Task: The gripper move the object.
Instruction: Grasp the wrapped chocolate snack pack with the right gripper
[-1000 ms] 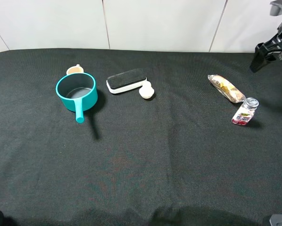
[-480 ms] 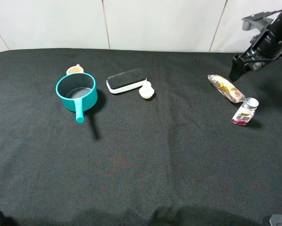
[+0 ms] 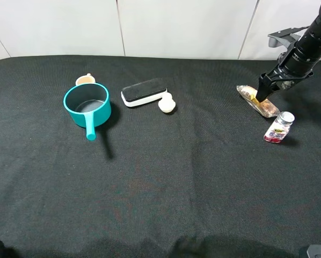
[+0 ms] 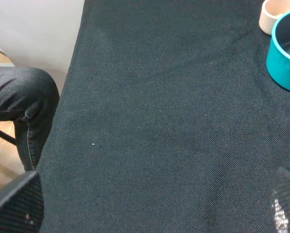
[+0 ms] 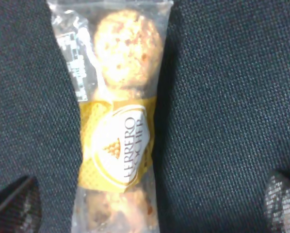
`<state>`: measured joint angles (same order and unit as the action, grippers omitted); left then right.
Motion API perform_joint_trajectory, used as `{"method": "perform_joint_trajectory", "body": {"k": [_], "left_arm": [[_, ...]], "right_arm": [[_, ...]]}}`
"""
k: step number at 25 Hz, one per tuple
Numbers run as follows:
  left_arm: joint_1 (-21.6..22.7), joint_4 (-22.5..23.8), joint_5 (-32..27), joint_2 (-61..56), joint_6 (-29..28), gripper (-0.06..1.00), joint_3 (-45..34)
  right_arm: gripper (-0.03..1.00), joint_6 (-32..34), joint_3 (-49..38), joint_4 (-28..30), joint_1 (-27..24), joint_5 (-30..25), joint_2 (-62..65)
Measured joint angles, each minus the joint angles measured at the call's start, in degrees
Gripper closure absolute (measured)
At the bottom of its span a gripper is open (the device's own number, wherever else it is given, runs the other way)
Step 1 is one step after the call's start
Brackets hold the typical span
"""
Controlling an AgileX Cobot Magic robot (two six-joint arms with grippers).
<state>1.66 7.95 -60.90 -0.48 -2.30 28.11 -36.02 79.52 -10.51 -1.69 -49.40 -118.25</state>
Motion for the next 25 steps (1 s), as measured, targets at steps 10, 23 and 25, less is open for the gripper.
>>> {"method": "perform_joint_trajectory", "body": {"k": [10,23,25], "left_arm": [[0.00,0.00,0.00,0.00,0.00,-0.05,0.00],[0.00,0.05,0.00,0.00,0.00,-0.05,0.00],[0.00,0.05,0.00,0.00,0.00,-0.05,0.00]], "right_arm": [[0.27,-0.28,0.00,-0.17,0.00,1.53,-2.94],[0.27,-0.39,0.00,-0.41,0.00,2.14,-3.60],[0.27,-0.39,0.00,-0.42,0.00,2.21,-3.60]]}}
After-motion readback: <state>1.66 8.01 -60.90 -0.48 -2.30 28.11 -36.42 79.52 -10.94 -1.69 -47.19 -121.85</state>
